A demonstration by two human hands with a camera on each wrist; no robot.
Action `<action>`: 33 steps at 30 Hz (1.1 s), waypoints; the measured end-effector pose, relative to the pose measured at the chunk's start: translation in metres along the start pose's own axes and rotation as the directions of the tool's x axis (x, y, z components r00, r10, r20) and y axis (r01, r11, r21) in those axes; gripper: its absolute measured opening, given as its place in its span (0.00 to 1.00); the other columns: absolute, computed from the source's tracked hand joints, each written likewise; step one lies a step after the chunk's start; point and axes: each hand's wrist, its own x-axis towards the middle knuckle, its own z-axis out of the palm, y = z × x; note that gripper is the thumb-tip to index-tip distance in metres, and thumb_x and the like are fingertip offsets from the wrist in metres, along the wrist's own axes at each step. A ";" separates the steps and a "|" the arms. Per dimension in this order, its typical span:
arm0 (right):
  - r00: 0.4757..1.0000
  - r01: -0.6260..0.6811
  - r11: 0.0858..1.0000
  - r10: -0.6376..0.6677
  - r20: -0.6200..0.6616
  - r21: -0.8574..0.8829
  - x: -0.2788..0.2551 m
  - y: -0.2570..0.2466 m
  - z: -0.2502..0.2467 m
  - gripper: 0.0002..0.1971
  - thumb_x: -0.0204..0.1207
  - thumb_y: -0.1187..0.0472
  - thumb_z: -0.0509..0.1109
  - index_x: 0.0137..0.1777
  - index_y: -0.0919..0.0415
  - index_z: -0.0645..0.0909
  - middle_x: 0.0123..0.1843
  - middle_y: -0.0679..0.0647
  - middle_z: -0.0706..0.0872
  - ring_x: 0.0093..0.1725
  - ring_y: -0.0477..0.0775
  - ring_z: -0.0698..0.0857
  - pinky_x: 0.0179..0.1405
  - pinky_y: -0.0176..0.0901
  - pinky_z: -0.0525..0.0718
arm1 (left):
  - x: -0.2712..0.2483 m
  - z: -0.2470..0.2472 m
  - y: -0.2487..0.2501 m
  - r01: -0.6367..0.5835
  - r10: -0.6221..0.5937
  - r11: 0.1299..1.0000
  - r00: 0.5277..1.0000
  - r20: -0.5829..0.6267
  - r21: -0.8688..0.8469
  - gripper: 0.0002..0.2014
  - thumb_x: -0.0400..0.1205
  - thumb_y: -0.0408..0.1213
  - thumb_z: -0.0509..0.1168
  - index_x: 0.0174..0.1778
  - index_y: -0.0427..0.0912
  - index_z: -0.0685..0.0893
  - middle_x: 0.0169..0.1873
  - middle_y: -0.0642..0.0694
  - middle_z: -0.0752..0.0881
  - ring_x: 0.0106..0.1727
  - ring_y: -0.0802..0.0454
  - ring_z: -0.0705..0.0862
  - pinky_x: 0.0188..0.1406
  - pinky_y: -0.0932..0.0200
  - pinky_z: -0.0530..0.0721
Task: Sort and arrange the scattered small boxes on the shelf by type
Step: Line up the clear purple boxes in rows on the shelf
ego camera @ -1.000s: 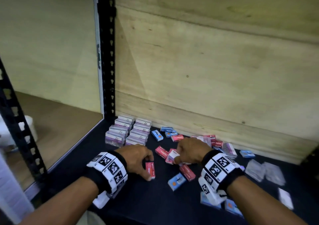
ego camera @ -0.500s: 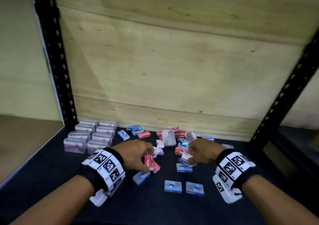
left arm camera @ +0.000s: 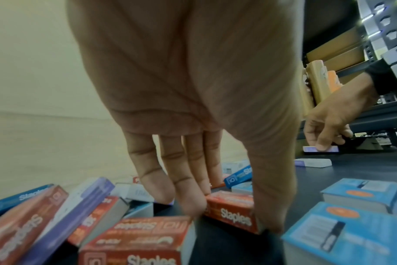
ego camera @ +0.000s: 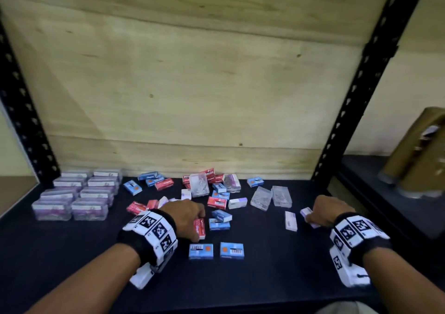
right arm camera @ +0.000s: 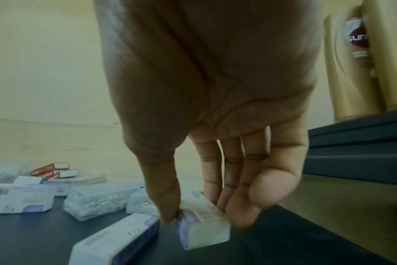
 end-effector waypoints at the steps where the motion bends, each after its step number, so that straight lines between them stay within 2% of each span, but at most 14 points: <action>1: 1.000 -0.014 1.000 0.014 0.011 -0.002 0.000 0.001 0.001 0.12 0.68 0.48 0.75 0.38 0.58 0.88 0.33 0.47 0.86 0.35 0.48 0.84 0.42 0.38 0.82 | 0.000 0.000 -0.001 0.008 -0.008 1.000 1.000 -0.001 -0.002 0.31 0.72 0.50 0.76 0.71 0.53 0.74 0.64 0.52 0.82 0.61 0.50 0.82 0.58 0.56 0.82; 5: 0.999 -0.031 0.999 0.031 0.040 -0.021 0.001 0.000 0.007 0.12 0.67 0.48 0.75 0.36 0.57 0.88 0.32 0.46 0.86 0.33 0.46 0.83 0.42 0.38 0.83 | 0.000 0.000 -0.001 0.017 -0.017 1.000 1.000 -0.013 0.020 0.31 0.73 0.50 0.75 0.71 0.52 0.74 0.65 0.51 0.81 0.62 0.49 0.82 0.57 0.56 0.81; 9: 0.996 -0.032 0.998 0.036 0.078 -0.050 0.003 -0.002 0.011 0.10 0.65 0.50 0.76 0.34 0.56 0.89 0.36 0.49 0.88 0.37 0.49 0.87 0.41 0.39 0.85 | -0.001 0.001 -0.003 0.017 -0.016 1.000 1.000 -0.019 0.023 0.30 0.74 0.50 0.74 0.71 0.51 0.74 0.65 0.50 0.81 0.62 0.49 0.81 0.59 0.55 0.82; 12: 0.997 -0.018 0.998 0.023 0.078 -0.066 0.005 -0.004 0.013 0.11 0.67 0.49 0.76 0.34 0.56 0.85 0.38 0.49 0.87 0.40 0.50 0.87 0.42 0.41 0.84 | -0.001 0.001 -0.006 0.005 -0.005 1.000 1.000 -0.011 0.007 0.29 0.74 0.51 0.75 0.70 0.51 0.75 0.64 0.51 0.82 0.61 0.50 0.82 0.60 0.53 0.82; 15: 0.997 -0.003 0.996 0.010 0.082 -0.087 0.008 -0.006 0.014 0.10 0.66 0.49 0.77 0.37 0.55 0.83 0.38 0.49 0.85 0.39 0.50 0.86 0.42 0.41 0.84 | -0.001 -0.001 -0.008 -0.001 0.001 0.999 1.000 -0.008 -0.032 0.27 0.74 0.52 0.75 0.68 0.52 0.77 0.63 0.52 0.82 0.59 0.51 0.82 0.59 0.53 0.83; 18: 0.995 0.002 0.994 0.009 0.099 -0.107 0.012 -0.010 0.012 0.10 0.62 0.51 0.77 0.38 0.56 0.83 0.39 0.50 0.86 0.41 0.51 0.87 0.45 0.42 0.87 | 0.002 -0.009 -0.012 -0.001 -0.002 0.996 0.999 -0.035 -0.091 0.23 0.75 0.53 0.73 0.64 0.54 0.79 0.62 0.54 0.83 0.59 0.54 0.82 0.58 0.55 0.83; 20: 0.997 0.018 0.994 -0.010 0.079 -0.105 0.017 -0.014 0.008 0.13 0.63 0.48 0.77 0.38 0.56 0.82 0.42 0.51 0.86 0.45 0.54 0.88 0.47 0.43 0.87 | 0.005 -0.019 -0.015 -0.011 0.007 0.995 0.999 -0.044 -0.095 0.22 0.76 0.54 0.72 0.65 0.54 0.79 0.62 0.53 0.82 0.59 0.54 0.82 0.58 0.55 0.82; 22: 0.998 0.045 0.994 -0.040 0.052 -0.095 0.021 -0.020 0.004 0.17 0.67 0.43 0.77 0.42 0.54 0.79 0.46 0.51 0.85 0.49 0.55 0.87 0.50 0.44 0.86 | 0.010 -0.028 -0.018 -0.023 0.019 0.998 0.998 -0.063 -0.063 0.23 0.77 0.56 0.70 0.66 0.53 0.78 0.62 0.52 0.81 0.59 0.52 0.81 0.58 0.55 0.82; 25: 0.996 0.085 0.993 -0.085 0.010 -0.080 0.031 -0.033 -0.002 0.16 0.68 0.44 0.76 0.46 0.54 0.79 0.48 0.51 0.85 0.48 0.55 0.86 0.48 0.45 0.85 | 0.025 -0.039 -0.024 -0.023 0.020 0.999 0.992 -0.122 -0.027 0.25 0.77 0.56 0.70 0.67 0.52 0.77 0.64 0.52 0.79 0.62 0.51 0.80 0.61 0.52 0.80; 27: 0.993 0.113 0.990 -0.114 0.000 -0.086 0.039 -0.042 -0.003 0.19 0.69 0.44 0.75 0.53 0.54 0.80 0.52 0.52 0.86 0.50 0.55 0.86 0.48 0.45 0.84 | 0.038 -0.043 -0.029 -0.017 0.012 1.000 0.988 -0.155 -0.026 0.27 0.76 0.55 0.72 0.69 0.51 0.76 0.65 0.51 0.76 0.64 0.51 0.78 0.62 0.52 0.79; 30: 0.989 0.146 0.985 -0.144 0.030 -0.094 0.052 -0.053 -0.003 0.29 0.68 0.42 0.77 0.66 0.54 0.76 0.65 0.53 0.82 0.60 0.56 0.84 0.55 0.46 0.83 | 0.060 -0.046 -0.038 -0.004 0.002 1.000 0.984 -0.178 -0.009 0.33 0.74 0.55 0.73 0.73 0.51 0.72 0.70 0.49 0.72 0.70 0.49 0.73 0.67 0.51 0.76; 33: 0.978 0.195 0.979 -0.189 0.090 -0.066 0.064 -0.061 -0.001 0.44 0.62 0.44 0.83 0.77 0.50 0.68 0.74 0.55 0.75 0.68 0.59 0.81 0.62 0.51 0.83 | 0.077 -0.046 -0.045 0.004 -0.002 1.000 0.986 -0.164 0.011 0.40 0.72 0.55 0.75 0.78 0.51 0.67 0.75 0.49 0.68 0.75 0.48 0.67 0.72 0.50 0.72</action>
